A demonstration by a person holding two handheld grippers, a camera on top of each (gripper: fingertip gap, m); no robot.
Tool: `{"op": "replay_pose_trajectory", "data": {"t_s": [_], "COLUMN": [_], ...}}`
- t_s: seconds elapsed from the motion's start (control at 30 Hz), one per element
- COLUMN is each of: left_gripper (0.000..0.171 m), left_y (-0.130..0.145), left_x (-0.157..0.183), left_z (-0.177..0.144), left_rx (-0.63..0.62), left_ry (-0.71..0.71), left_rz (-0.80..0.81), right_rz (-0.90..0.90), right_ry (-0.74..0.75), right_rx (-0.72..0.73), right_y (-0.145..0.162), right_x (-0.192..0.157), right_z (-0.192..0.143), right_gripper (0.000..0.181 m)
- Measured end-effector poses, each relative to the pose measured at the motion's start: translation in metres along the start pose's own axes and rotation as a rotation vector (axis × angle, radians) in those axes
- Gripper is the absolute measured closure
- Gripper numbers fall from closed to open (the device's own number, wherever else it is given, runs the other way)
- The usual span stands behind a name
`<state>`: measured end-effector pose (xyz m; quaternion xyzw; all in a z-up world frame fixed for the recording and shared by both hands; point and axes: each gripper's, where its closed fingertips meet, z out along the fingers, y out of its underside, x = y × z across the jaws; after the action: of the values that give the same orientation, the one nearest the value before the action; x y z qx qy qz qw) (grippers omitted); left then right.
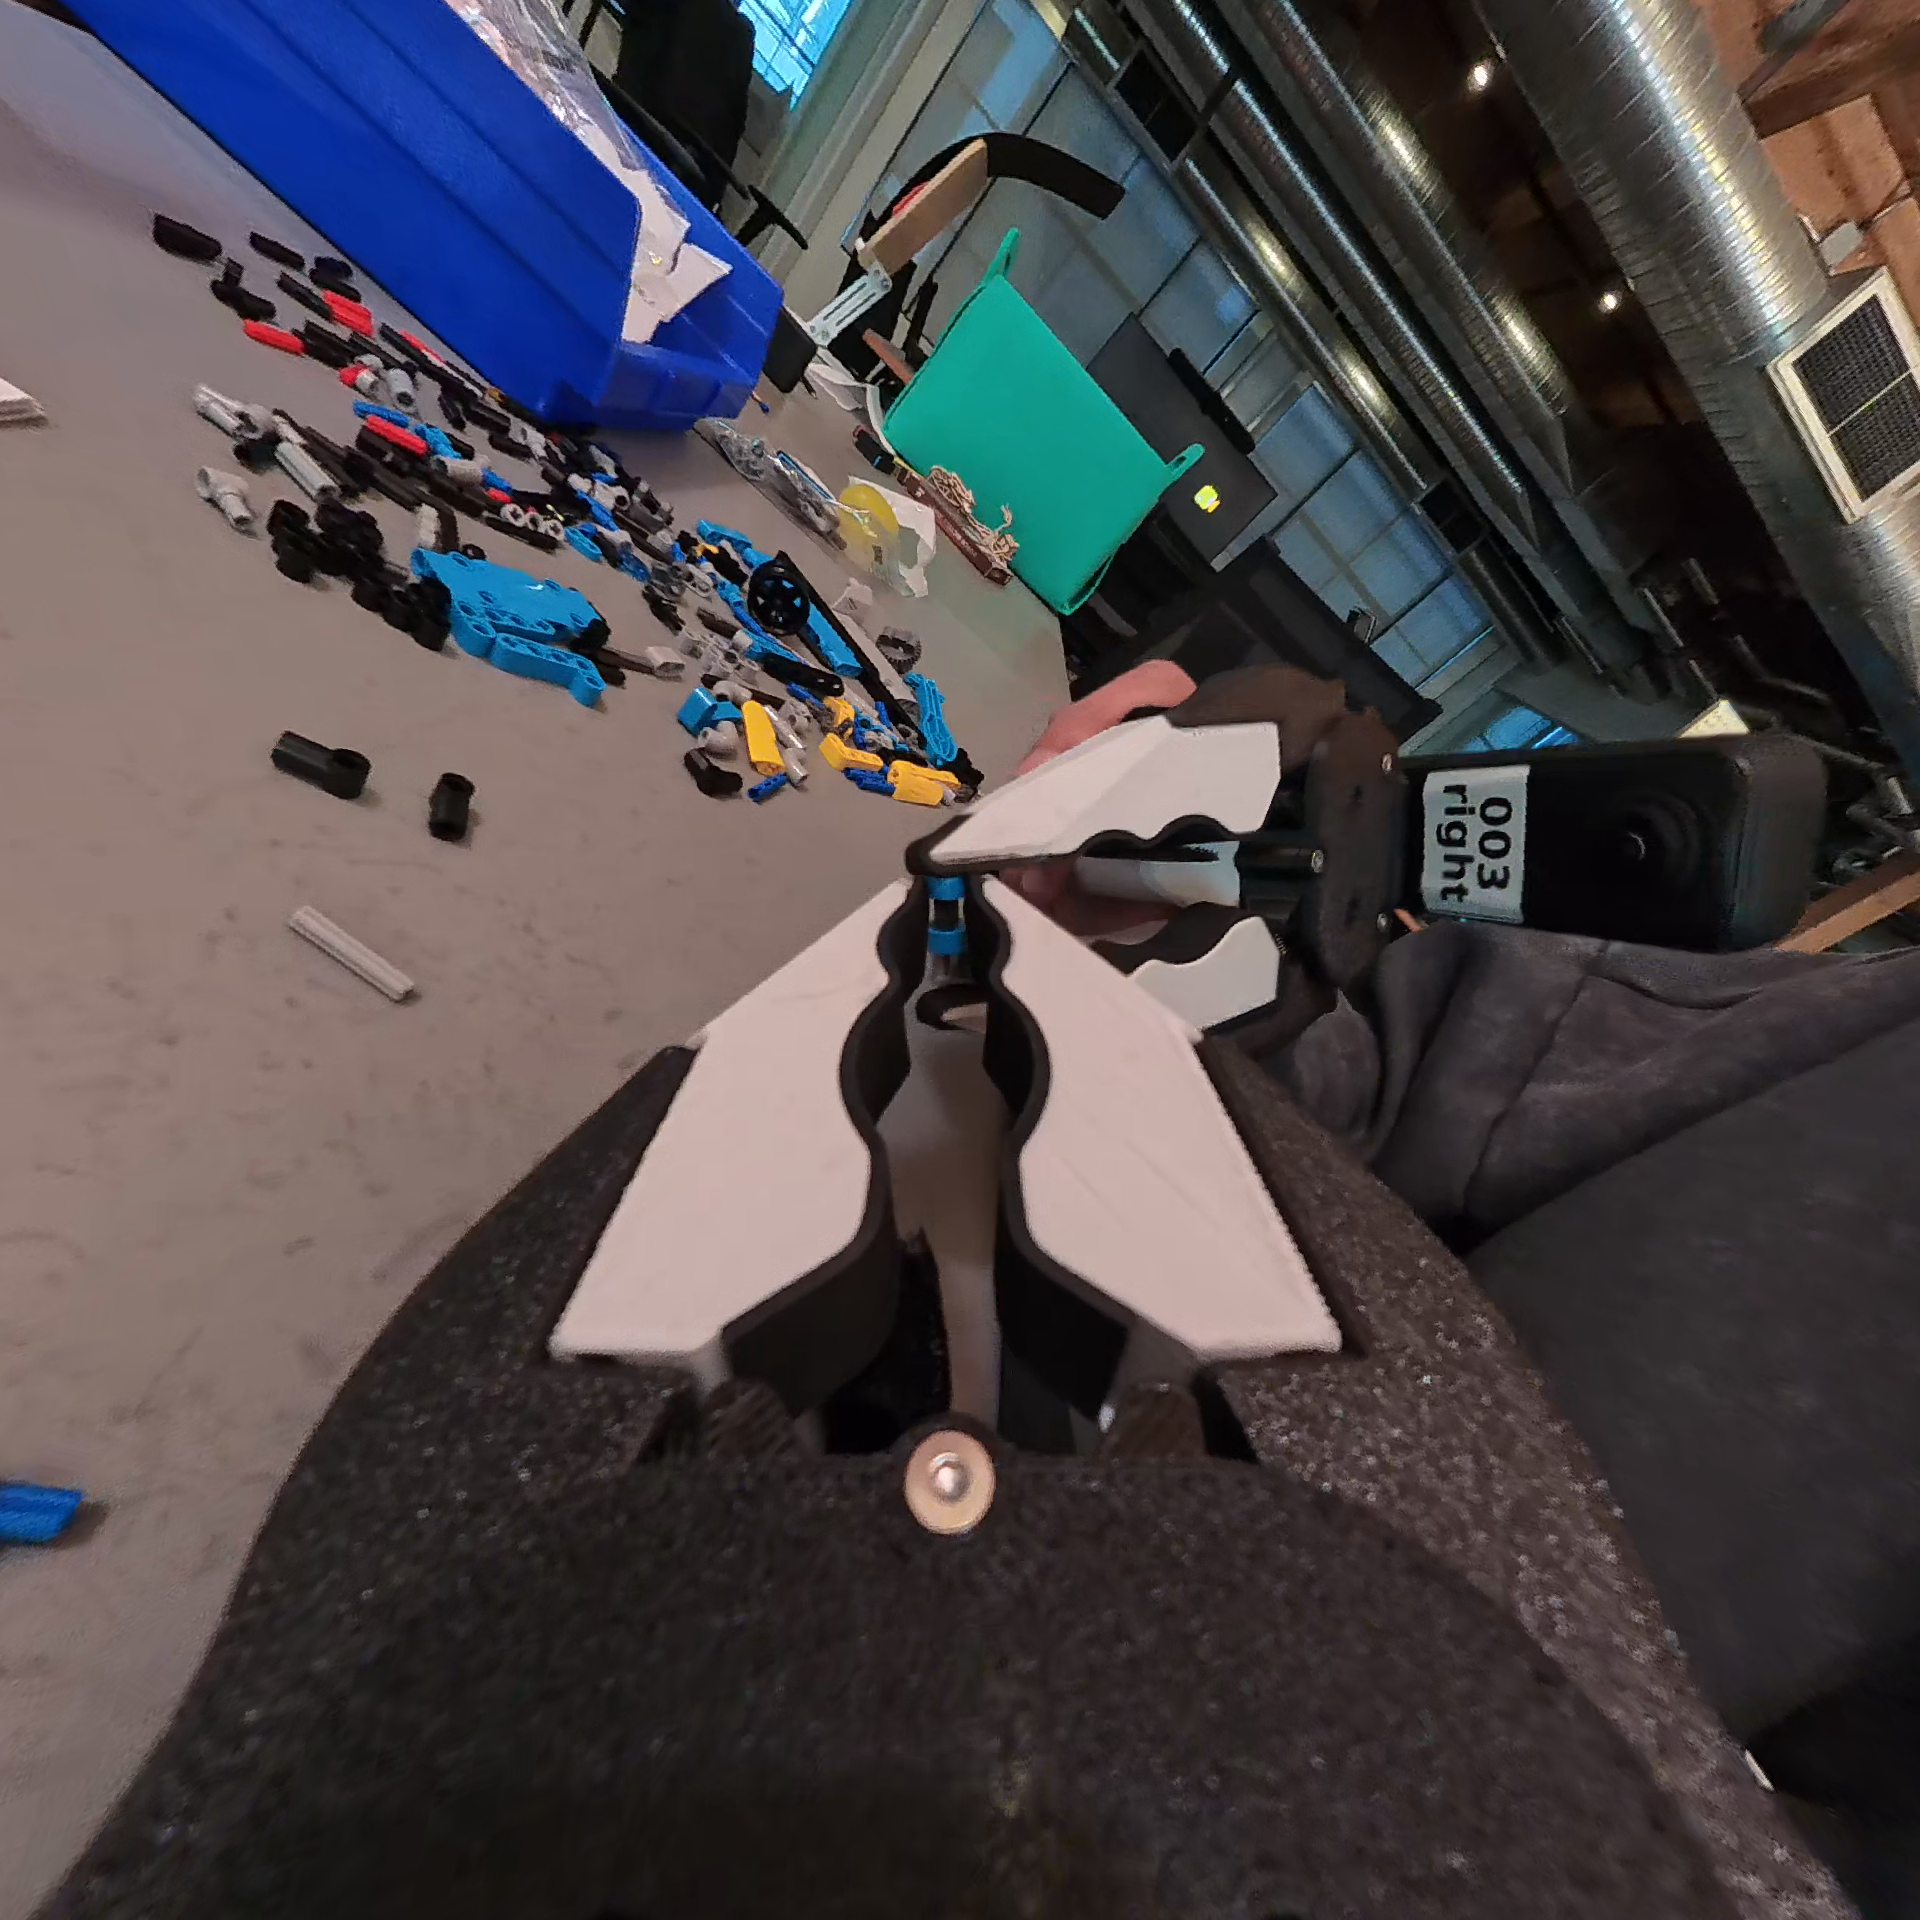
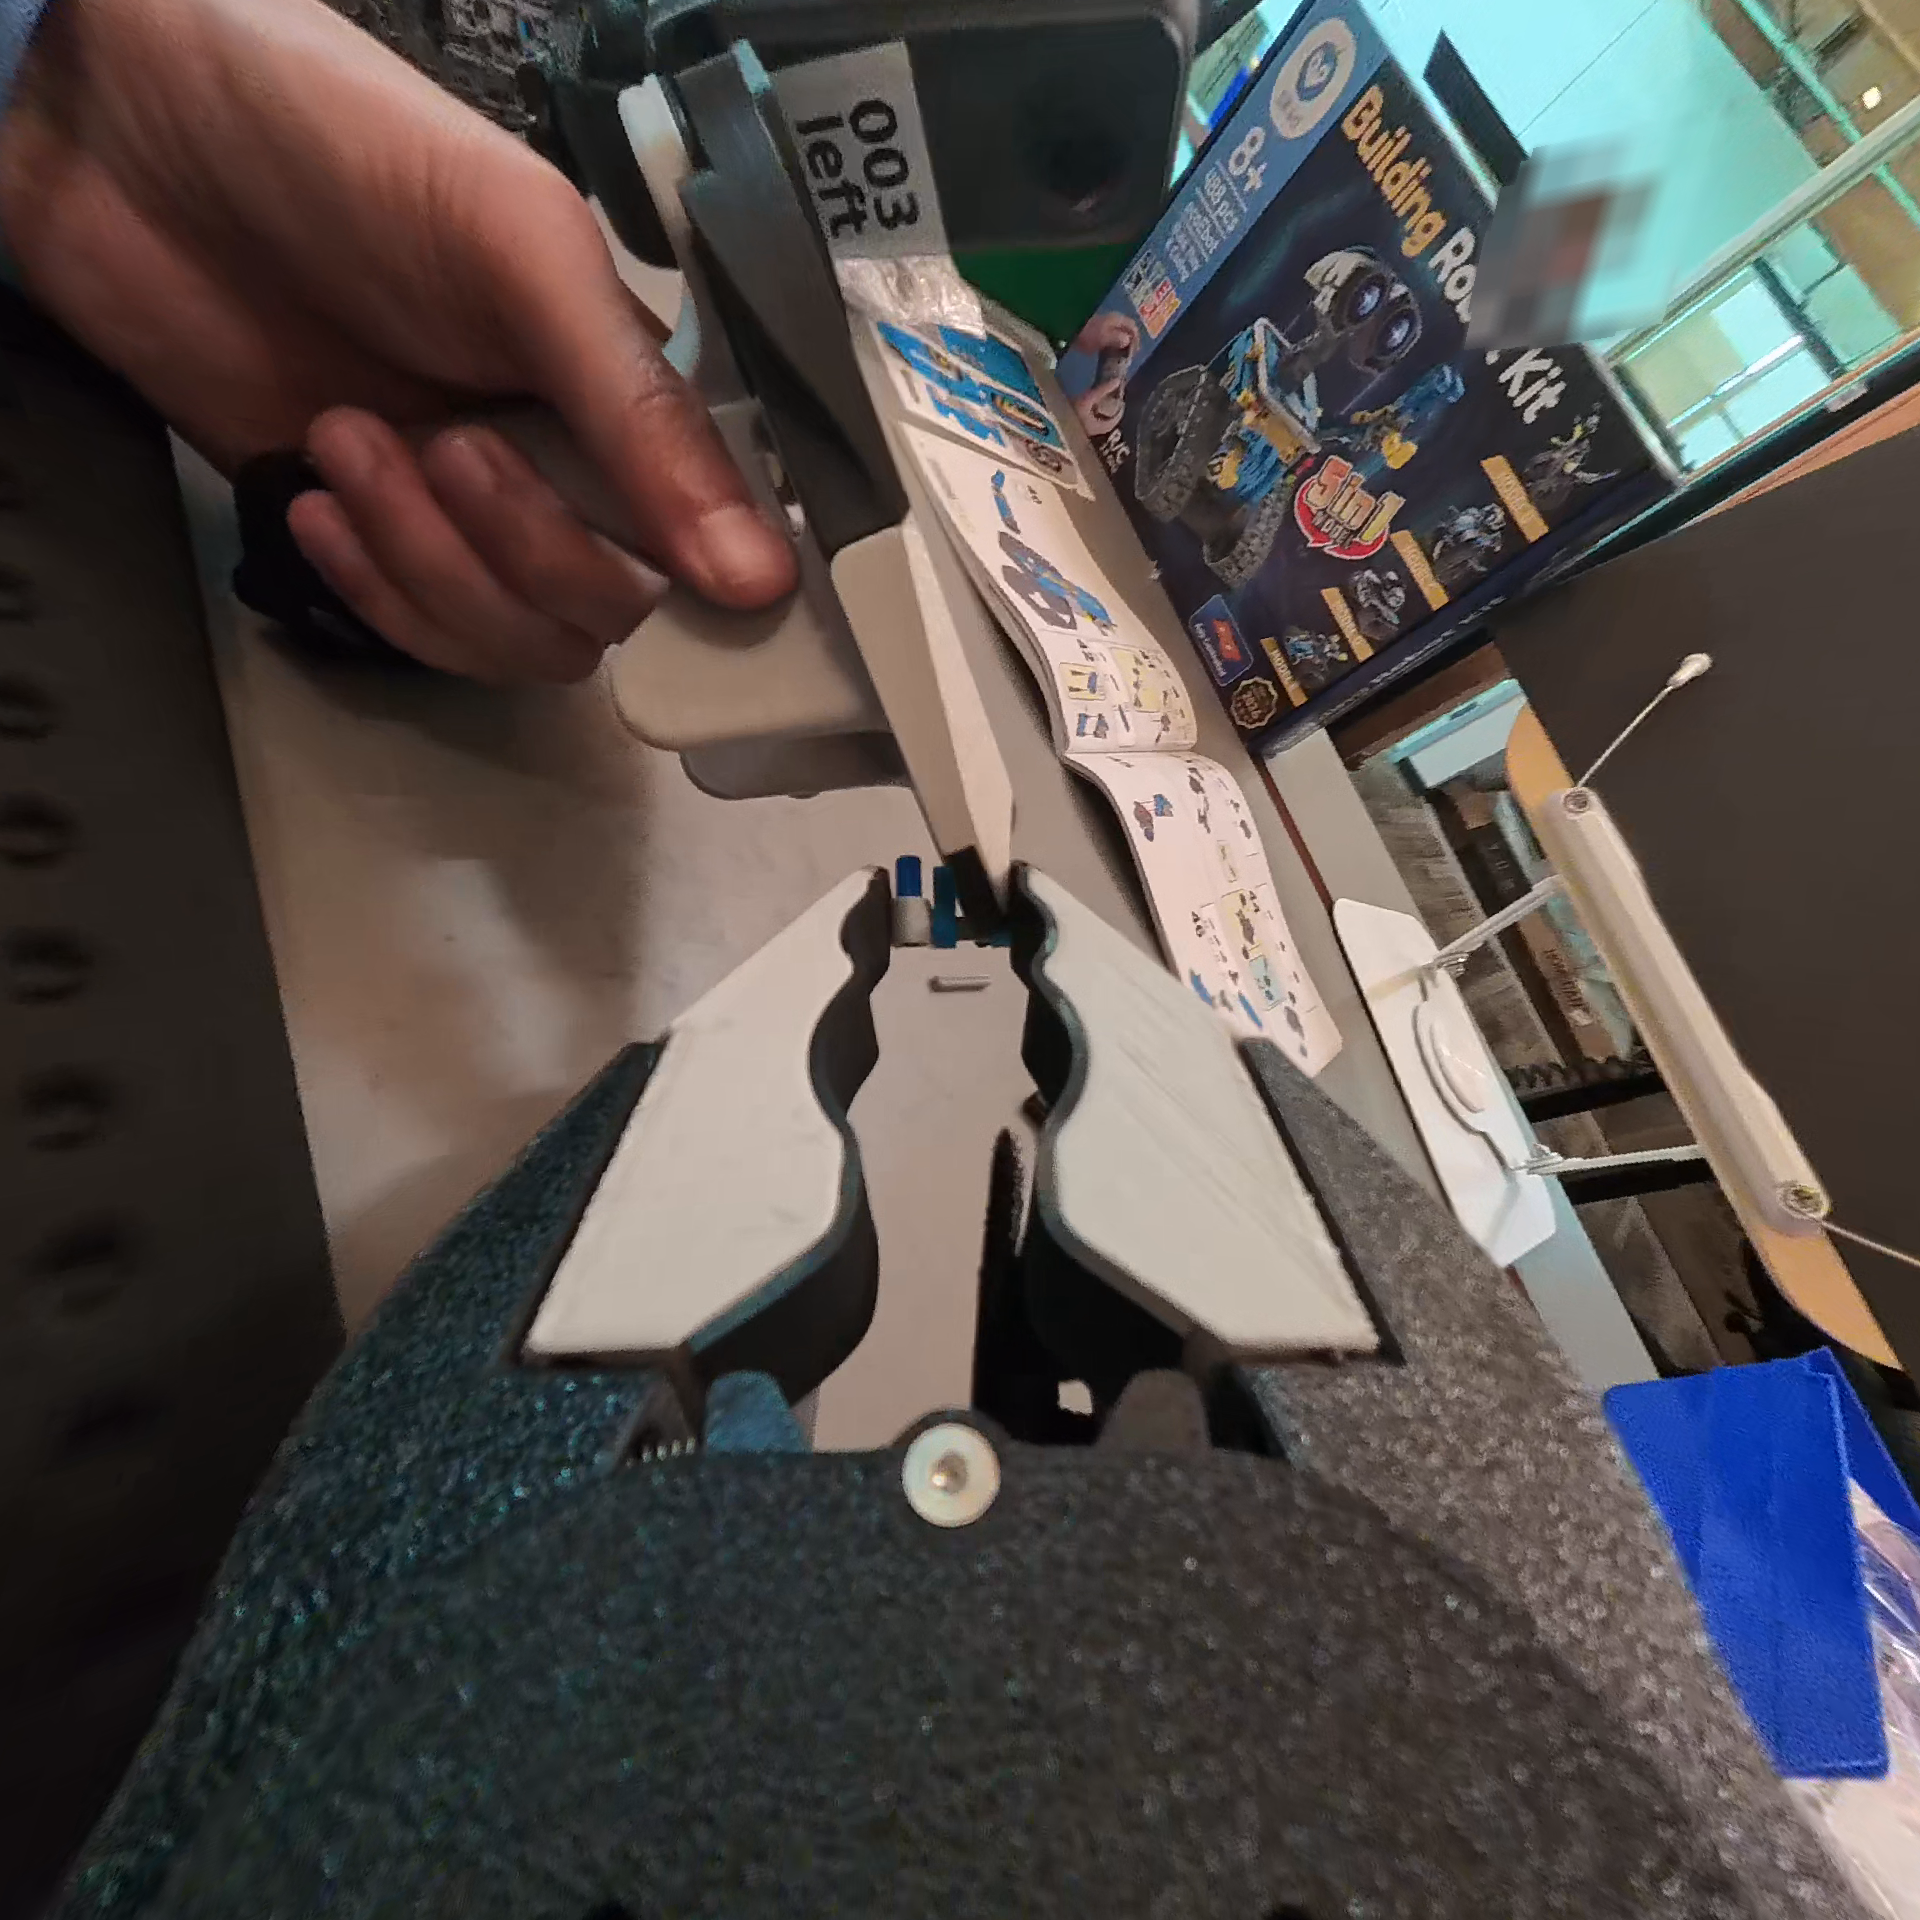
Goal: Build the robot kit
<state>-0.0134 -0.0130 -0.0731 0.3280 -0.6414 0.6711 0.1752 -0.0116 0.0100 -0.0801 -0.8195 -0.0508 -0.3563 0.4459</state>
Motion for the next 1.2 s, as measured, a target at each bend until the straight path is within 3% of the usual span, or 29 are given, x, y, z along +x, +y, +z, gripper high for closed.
{"op": "replay_pose_trajectory", "data": {"t_s": [0.83, 0.93, 1.0, 1.07, 1.2], "left_gripper": [0.164, 0.163, 0.152, 0.148, 0.138], "left_y": [0.009, 0.001, -0.005, -0.021, -0.035], "left_x": [-0.001, 0.002, -0.002, 0.006, 0.007], "left_z": [-0.001, -0.002, -0.002, -0.009, -0.016], "left_rx": [-0.075, -0.037, -0.005, 0.099, 0.191], "left_ry": [0.076, 0.1, 0.084, 0.151, 0.201], "left_rz": [-0.134, -0.142, -0.149, -0.151, -0.211], "right_rz": [0.041, 0.064, 0.048, 0.044, 0.188], "right_ry": [-0.037, -0.024, 0.022, 0.081, 0.048], "right_rx": [-0.045, -0.019, 0.004, -0.017, 0.066], "right_y": [0.004, 0.0, -0.003, 0.004, -0.004], "right_x": [-0.007, -0.002, 0.004, 0.013, 0.023], "right_z": [0.0, 0.0, 0.0, 0.001, -0.006], "right_gripper": [0.167, 0.166, 0.166, 0.166, 0.166]}}
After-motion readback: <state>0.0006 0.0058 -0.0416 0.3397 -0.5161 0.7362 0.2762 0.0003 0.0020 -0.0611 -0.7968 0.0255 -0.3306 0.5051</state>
